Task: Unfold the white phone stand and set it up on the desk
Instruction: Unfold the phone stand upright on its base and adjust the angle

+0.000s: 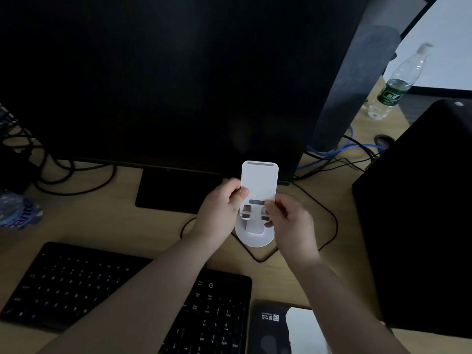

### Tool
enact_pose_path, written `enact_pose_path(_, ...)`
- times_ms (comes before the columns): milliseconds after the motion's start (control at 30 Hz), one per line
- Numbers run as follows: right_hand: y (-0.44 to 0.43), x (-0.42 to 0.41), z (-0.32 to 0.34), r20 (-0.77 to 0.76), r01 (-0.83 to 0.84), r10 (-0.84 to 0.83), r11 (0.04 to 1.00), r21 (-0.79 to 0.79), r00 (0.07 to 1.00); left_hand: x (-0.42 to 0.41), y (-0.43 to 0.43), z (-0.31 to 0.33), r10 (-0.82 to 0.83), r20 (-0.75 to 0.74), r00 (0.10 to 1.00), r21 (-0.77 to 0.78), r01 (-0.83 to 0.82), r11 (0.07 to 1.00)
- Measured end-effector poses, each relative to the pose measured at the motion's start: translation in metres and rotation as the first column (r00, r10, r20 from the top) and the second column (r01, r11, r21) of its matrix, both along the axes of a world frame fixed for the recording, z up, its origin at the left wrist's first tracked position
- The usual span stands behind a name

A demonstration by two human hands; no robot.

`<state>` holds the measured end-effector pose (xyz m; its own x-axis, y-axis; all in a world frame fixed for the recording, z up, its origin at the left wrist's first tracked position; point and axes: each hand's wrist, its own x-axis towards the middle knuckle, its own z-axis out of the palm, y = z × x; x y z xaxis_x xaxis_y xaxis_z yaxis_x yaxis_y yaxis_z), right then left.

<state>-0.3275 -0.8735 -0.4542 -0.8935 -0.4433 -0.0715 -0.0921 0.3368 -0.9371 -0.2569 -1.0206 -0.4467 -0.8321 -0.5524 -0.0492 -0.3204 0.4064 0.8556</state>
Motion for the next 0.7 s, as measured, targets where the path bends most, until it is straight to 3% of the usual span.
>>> enact_pose_path(700, -0.0008, -0.0050, 0.0107, 0.102, -0.024, 0.022, 1.000, 0.016, 0.995, -0.0105, 0.0033, 0.0031, 0.026, 0.119, 0.993, -0.027, -0.022, 0.999)
